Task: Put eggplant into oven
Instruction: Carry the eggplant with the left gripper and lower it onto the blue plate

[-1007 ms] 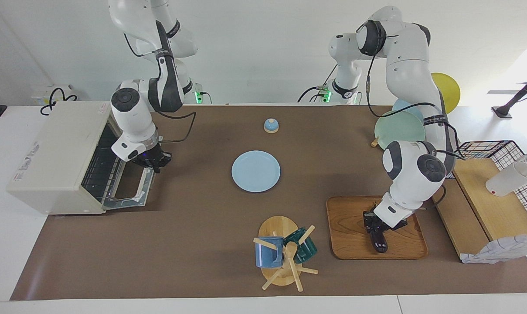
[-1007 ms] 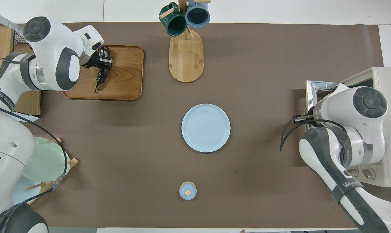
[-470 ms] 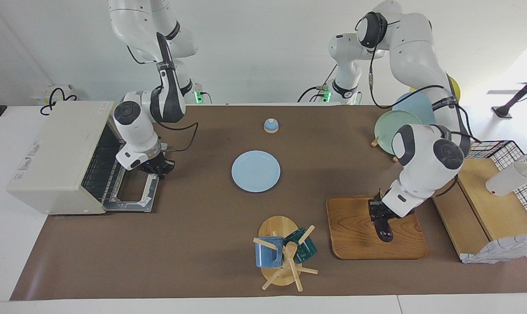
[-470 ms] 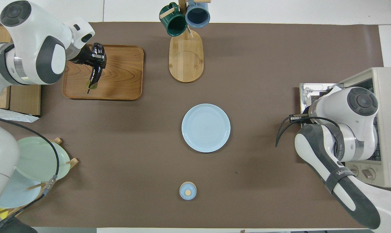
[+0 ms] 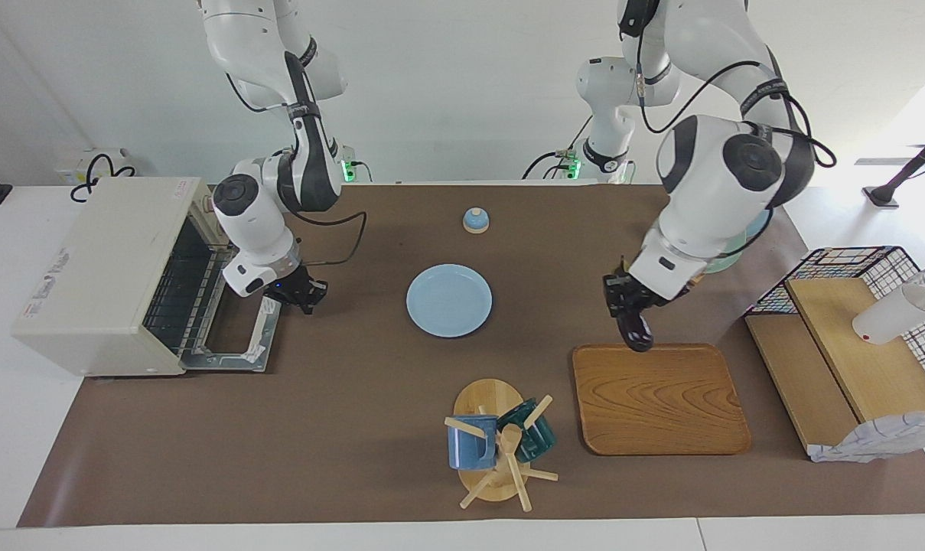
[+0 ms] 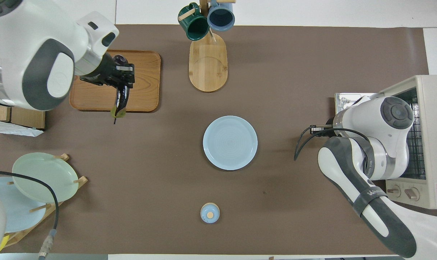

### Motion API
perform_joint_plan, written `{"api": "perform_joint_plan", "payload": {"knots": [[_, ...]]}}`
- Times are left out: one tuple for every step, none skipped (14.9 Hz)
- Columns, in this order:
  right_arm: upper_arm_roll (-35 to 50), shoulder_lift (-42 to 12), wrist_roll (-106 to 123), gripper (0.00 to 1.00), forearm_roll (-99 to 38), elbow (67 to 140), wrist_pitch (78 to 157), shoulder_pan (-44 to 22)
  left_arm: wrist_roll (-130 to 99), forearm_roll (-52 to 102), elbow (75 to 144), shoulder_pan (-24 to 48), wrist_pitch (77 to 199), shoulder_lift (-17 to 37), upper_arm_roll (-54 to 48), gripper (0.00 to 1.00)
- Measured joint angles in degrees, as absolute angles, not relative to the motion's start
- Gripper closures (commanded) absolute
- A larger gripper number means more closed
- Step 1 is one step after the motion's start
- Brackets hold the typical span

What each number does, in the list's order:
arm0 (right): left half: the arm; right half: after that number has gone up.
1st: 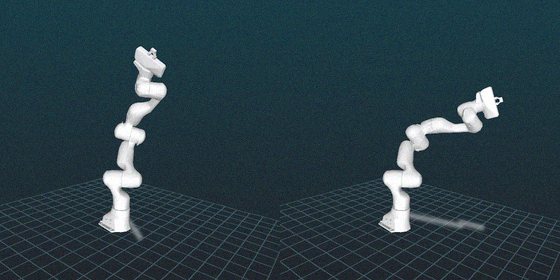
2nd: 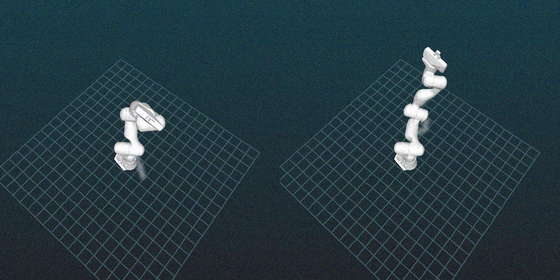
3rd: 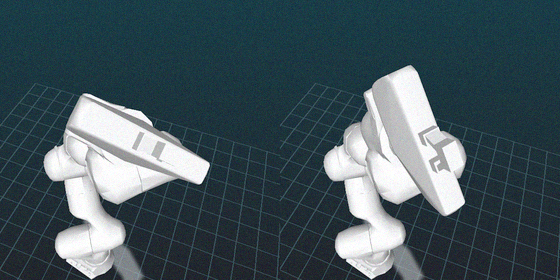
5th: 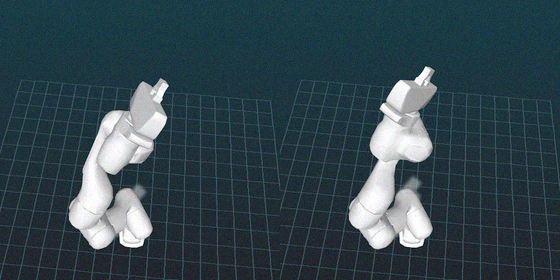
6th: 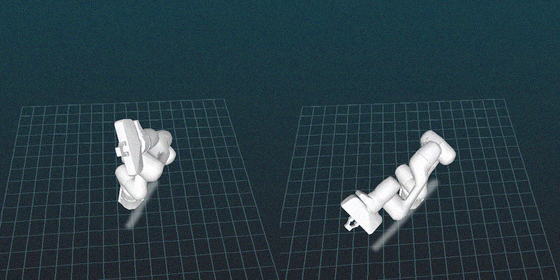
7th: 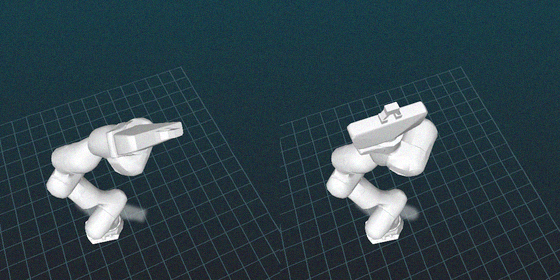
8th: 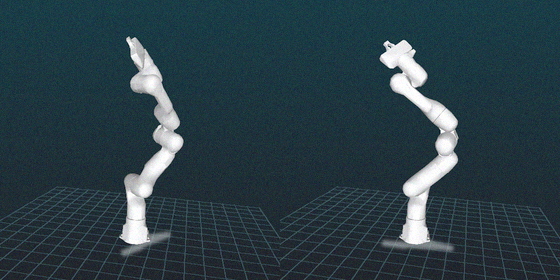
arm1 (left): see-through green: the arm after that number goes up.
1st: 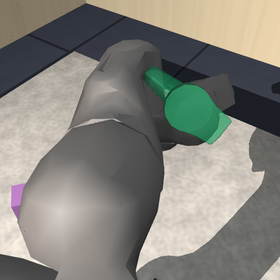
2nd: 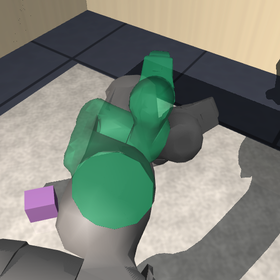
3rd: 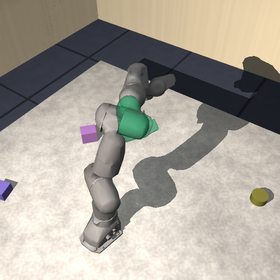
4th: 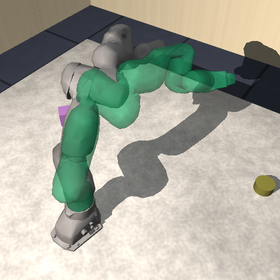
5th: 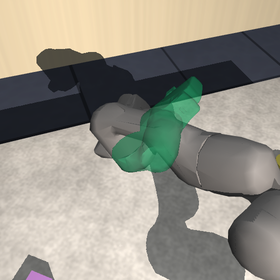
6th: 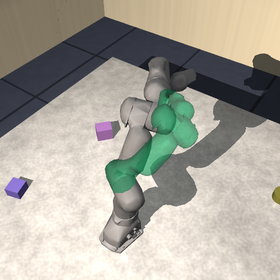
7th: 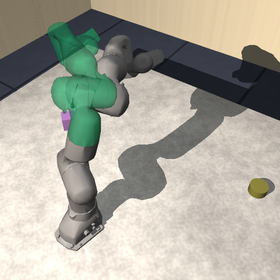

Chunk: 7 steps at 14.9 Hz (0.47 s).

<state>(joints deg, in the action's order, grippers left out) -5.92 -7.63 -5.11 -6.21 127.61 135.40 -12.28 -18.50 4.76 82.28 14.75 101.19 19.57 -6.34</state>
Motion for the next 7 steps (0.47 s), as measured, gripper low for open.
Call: {"api": "perform_joint_plan", "payload": {"knots": [[-5.91, -7.64, -5.19, 0.95, -6.22, 126.97, 135.06, -12.74, -21.55, 5.34, 83.28, 17.29, 101.39, 19.00, -6.38, 1.00], [-5.92, -7.68, -5.21, 0.73, -6.23, 126.15, 134.37, -12.98, -24.33, 6.15, 84.25, 19.67, 102.17, 18.60, -6.41, 1.00], [-5.93, -7.79, -5.21, 0.59, -6.23, 125.29, 133.64, -13.04, -26.59, 6.70, 85.36, 21.75, 104.01, 18.33, -6.43, 1.00], [-5.99, -7.95, -5.21, 0.50, -6.23, 124.58, 133.21, -13.04, -28.52, 7.19, 87.05, 23.65, 106.93, 18.00, -6.46, 1.00], [-6.10, -8.13, -5.21, 0.50, -6.23, 124.11, 133.01, -13.04, -30.23, 7.65, 89.55, 25.57, 110.96, 17.51, -6.49, 1.00], [-6.19, -8.27, -5.21, 0.49, -6.23, 123.88, 132.98, -13.04, -31.91, 7.92, 92.78, 27.65, 115.57, 16.91, -6.50, 1.00], [-6.27, -8.40, -5.21, 0.47, -6.23, 123.78, 132.98, -13.04, -33.63, 8.02, 96.14, 29.84, 120.07, 16.48, -6.52, 1.00]]}}
